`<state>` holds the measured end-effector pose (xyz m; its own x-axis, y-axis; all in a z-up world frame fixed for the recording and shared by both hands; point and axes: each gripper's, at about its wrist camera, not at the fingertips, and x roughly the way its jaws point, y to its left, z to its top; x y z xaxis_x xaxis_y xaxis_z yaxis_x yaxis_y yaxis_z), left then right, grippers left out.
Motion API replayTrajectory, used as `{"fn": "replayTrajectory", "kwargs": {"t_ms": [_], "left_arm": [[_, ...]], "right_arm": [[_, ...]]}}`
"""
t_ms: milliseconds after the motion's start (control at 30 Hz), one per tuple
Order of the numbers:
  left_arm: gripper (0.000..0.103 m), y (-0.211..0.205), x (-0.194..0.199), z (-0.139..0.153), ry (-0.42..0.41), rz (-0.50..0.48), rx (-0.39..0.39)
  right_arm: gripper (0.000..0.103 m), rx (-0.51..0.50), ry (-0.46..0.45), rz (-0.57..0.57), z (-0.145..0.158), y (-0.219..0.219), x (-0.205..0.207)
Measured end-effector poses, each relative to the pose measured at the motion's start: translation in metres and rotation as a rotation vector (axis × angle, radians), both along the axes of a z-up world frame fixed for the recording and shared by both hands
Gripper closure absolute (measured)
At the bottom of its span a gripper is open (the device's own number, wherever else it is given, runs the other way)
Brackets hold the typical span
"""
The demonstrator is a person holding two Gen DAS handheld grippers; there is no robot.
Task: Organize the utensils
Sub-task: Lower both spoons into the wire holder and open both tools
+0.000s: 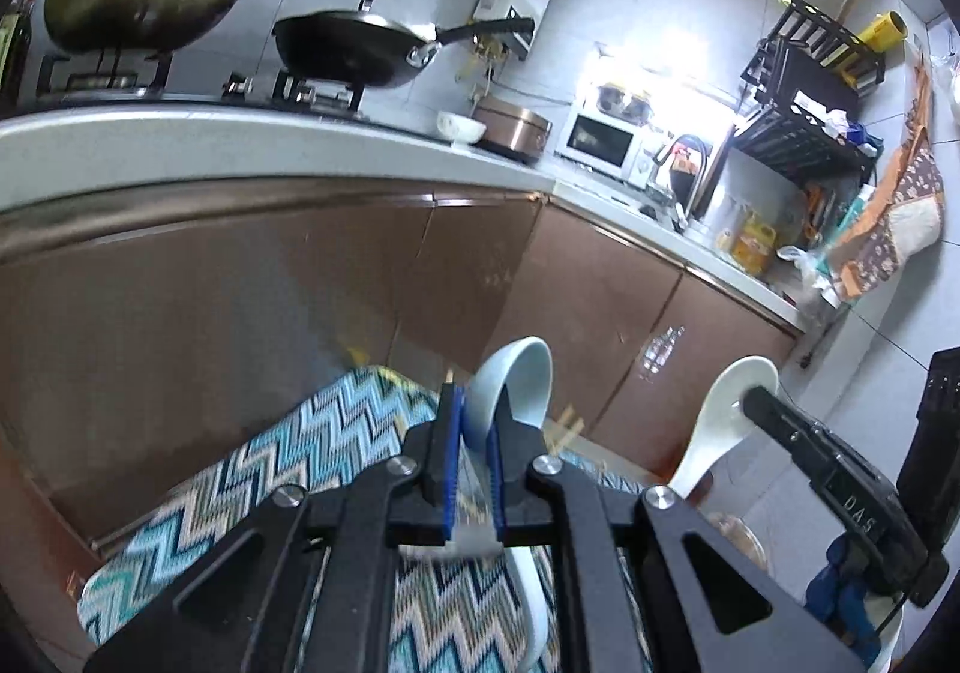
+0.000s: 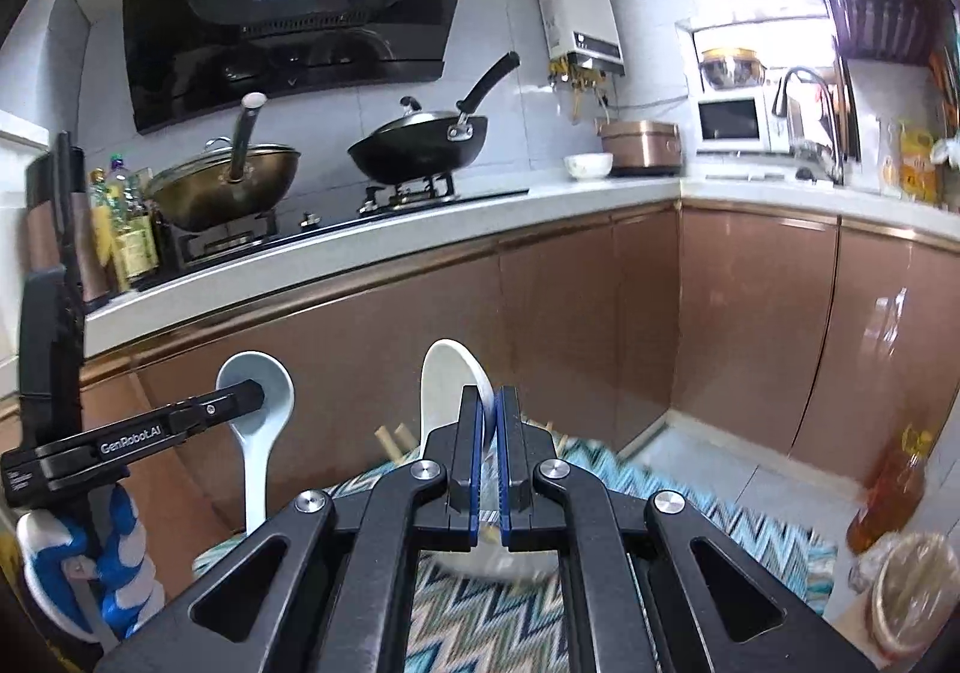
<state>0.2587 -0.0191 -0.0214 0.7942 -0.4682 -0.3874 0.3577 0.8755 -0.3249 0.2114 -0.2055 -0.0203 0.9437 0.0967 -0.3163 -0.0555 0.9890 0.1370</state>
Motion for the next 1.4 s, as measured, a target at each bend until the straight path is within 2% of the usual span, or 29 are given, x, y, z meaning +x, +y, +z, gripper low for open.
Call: {"fn": "replayTrajectory", "kwargs": {"t_ms": [233,433,567,733,900,967,1200,1400], "left_arm": [[0.095,-0.039,0.039,-0.004,-0.115,0.075,0.029],[0.095,-0.073,0.070,-0.030,-0.190,0.159,0.088],[0.095,-0.085,0.090,-0.055,-0.214,0.212,0.109],[0.094,-0.087,0.099,-0.086,-0.200,0.248,0.109],[0.093,-0.088,0.091,-0.103,-0.197,0.240,0.106],[0.084,-0.089,0.086,-0.102,-0.199,0.227,0.106],[0.077,-0.074,0.060,-0.086,-0.223,0.226,0.083],[0.066,-0.062,0.026,-0.069,-0.210,0.220,0.126]], "right_arm": [[0.099,-0.078,-0.019,-0.048,-0.018,0.001,0.050],[0.099,-0.113,0.004,-0.065,-0.053,0.000,0.085],[0.099,-0.130,0.007,-0.075,-0.072,0.000,0.096],[0.098,-0.130,0.019,-0.070,-0.095,0.001,0.103],[0.096,-0.120,0.034,-0.065,-0.107,-0.001,0.101],[0.094,-0.117,0.030,-0.069,-0.106,-0.001,0.098],[0.089,-0.110,0.010,-0.086,-0.094,-0.001,0.082],[0.079,-0.090,0.003,-0.108,-0.080,-0.002,0.055]]}}
